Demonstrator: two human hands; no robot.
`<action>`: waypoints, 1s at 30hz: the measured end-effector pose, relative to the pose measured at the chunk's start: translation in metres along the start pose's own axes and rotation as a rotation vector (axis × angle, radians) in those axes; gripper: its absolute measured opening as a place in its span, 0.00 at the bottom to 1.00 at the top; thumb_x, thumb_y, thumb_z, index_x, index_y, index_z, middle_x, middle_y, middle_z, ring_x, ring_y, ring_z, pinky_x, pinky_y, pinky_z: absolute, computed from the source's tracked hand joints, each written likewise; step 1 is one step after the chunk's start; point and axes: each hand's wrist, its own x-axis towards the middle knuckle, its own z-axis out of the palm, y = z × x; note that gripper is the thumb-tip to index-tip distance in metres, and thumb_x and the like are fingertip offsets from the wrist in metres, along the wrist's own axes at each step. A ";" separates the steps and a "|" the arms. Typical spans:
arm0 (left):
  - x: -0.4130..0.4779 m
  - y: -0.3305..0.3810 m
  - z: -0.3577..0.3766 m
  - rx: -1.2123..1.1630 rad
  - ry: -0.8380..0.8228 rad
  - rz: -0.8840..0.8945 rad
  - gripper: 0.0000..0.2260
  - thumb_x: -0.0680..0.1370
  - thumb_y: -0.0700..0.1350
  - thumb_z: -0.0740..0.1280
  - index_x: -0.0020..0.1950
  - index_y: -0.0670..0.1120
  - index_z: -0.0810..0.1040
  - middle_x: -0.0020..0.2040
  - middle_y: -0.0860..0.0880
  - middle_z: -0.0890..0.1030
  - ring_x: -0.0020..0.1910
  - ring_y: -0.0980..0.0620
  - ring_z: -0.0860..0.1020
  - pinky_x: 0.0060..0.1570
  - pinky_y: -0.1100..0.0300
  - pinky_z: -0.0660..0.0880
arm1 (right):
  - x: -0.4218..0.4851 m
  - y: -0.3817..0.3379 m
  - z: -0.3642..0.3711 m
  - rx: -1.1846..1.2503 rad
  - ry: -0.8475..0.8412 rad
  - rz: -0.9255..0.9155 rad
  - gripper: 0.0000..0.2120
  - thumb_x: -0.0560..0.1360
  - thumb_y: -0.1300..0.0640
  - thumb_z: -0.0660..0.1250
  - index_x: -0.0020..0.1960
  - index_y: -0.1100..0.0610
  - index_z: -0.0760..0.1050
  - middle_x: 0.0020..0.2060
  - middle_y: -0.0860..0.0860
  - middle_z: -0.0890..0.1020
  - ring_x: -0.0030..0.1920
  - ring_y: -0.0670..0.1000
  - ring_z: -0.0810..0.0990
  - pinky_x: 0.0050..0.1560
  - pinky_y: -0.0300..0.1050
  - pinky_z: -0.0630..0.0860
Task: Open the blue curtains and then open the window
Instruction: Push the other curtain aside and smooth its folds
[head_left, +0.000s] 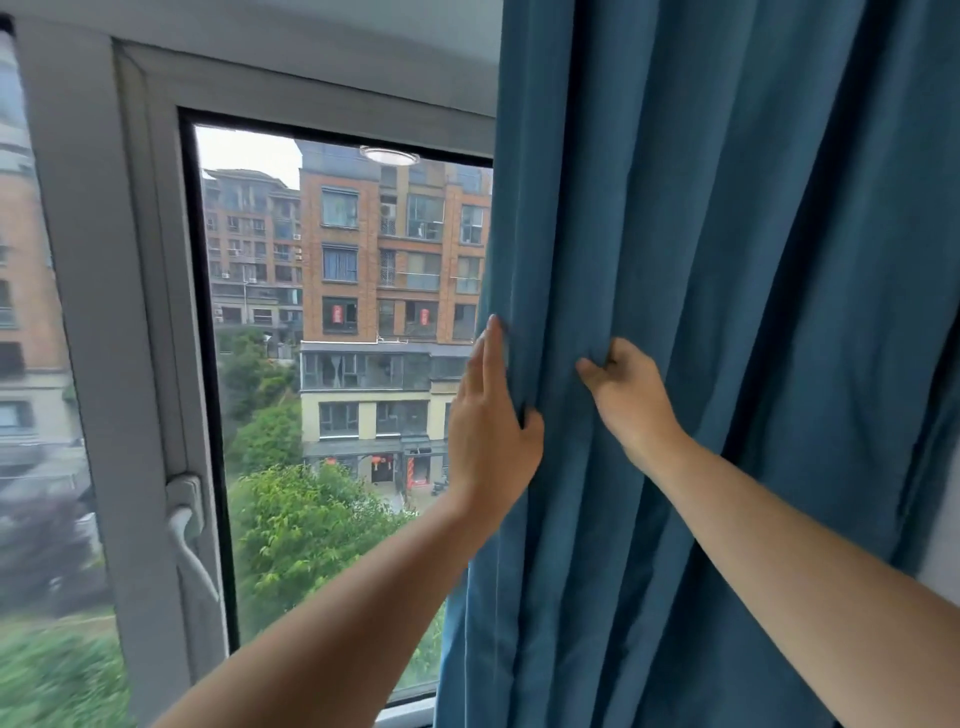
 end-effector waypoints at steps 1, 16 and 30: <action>0.000 -0.004 -0.003 0.054 0.049 0.050 0.37 0.72 0.36 0.65 0.75 0.50 0.51 0.74 0.46 0.60 0.70 0.44 0.65 0.66 0.48 0.68 | 0.000 0.002 0.001 -0.001 0.015 -0.008 0.11 0.77 0.60 0.62 0.50 0.69 0.69 0.44 0.67 0.77 0.43 0.66 0.76 0.50 0.57 0.78; 0.037 -0.054 -0.022 0.095 0.156 -0.062 0.29 0.74 0.34 0.61 0.74 0.44 0.60 0.63 0.44 0.74 0.61 0.43 0.70 0.60 0.48 0.70 | -0.007 0.006 0.040 -0.032 0.205 -0.073 0.08 0.78 0.65 0.57 0.40 0.59 0.63 0.34 0.48 0.70 0.34 0.47 0.68 0.28 0.28 0.67; 0.013 -0.047 -0.016 -0.105 -0.140 0.129 0.17 0.77 0.40 0.63 0.30 0.46 0.62 0.24 0.54 0.61 0.25 0.52 0.60 0.27 0.59 0.58 | -0.017 -0.027 0.032 0.038 0.143 -0.037 0.12 0.74 0.55 0.61 0.37 0.62 0.66 0.34 0.58 0.68 0.34 0.57 0.66 0.34 0.50 0.73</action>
